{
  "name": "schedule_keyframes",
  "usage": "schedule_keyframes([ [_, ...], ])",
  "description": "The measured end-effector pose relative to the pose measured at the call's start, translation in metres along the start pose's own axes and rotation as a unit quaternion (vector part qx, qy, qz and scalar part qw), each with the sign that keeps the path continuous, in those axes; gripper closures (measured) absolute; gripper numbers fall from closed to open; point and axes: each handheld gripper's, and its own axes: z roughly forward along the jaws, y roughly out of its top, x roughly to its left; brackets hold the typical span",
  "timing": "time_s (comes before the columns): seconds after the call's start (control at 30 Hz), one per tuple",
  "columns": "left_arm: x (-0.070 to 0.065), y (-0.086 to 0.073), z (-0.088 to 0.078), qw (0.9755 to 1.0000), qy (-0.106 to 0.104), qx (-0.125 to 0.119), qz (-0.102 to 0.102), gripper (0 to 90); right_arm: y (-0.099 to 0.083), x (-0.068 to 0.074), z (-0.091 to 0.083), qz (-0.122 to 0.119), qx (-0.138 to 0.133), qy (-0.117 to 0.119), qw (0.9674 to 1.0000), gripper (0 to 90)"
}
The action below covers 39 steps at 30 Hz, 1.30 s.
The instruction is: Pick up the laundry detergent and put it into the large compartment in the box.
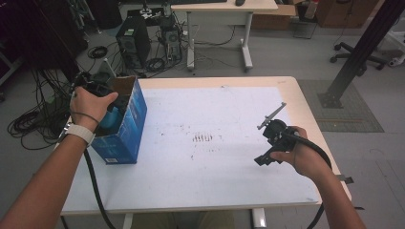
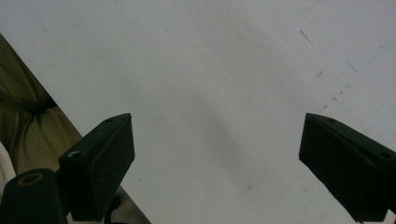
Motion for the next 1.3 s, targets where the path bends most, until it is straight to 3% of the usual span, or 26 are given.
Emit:
schedule_keyframes([
  [0.9,0.003,0.002,-0.031,0.9996,-0.006,-0.026,0.010,14.9,0.003,0.003,-0.004,-0.004,-0.001,-0.003,1.0000,10.6],
  [1.3,-0.007,0.001,-0.048,0.9986,-0.013,-0.036,0.037,14.6,0.003,0.003,-0.005,-0.004,0.000,-0.005,1.0000,10.6],
])
